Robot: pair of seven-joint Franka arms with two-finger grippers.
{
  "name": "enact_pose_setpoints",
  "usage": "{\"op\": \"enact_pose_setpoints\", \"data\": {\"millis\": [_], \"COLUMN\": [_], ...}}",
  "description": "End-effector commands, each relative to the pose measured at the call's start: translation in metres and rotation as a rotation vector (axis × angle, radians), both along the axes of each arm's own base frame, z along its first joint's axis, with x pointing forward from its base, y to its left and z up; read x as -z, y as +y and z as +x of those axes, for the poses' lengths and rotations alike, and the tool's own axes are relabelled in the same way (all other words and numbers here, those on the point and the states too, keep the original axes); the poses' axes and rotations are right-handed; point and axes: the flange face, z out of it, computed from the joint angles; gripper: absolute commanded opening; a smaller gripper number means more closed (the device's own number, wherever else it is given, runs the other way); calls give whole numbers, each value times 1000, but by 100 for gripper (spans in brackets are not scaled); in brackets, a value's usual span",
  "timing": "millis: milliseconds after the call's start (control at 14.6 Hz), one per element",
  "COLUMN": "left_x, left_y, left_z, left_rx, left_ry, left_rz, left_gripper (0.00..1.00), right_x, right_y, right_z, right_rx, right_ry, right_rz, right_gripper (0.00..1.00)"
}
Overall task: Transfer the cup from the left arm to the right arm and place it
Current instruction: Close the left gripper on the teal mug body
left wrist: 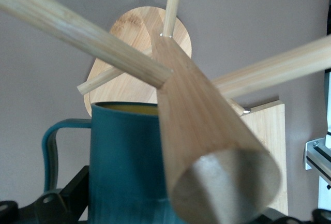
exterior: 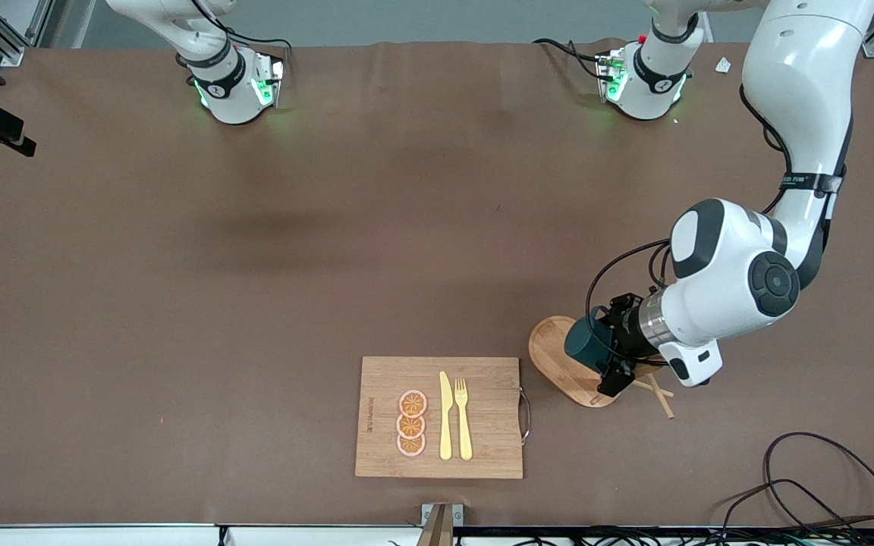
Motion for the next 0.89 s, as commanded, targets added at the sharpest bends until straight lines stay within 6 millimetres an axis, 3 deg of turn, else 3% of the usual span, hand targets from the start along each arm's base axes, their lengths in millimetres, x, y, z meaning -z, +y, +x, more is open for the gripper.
{"op": "enact_pose_setpoints", "data": {"millis": [0, 137, 344, 824], "left_x": [0, -17, -26, -14], "left_y": [-3, 1, 4, -8], "left_z": [1, 8, 11, 9], "left_rx": [29, 32, 28, 52], "left_ry": [-7, -43, -62, -70], "left_rz": [4, -4, -7, -2], "left_gripper": [100, 100, 100, 100], "right_x": [-1, -1, 0, 0], "right_y": [0, 0, 0, 0], "right_z": [-2, -2, -2, -2], "right_rx": [5, 5, 5, 5], "right_ry": [4, 4, 7, 7], "right_rz": [-1, -1, -1, -1], "right_gripper": [100, 100, 100, 100]}}
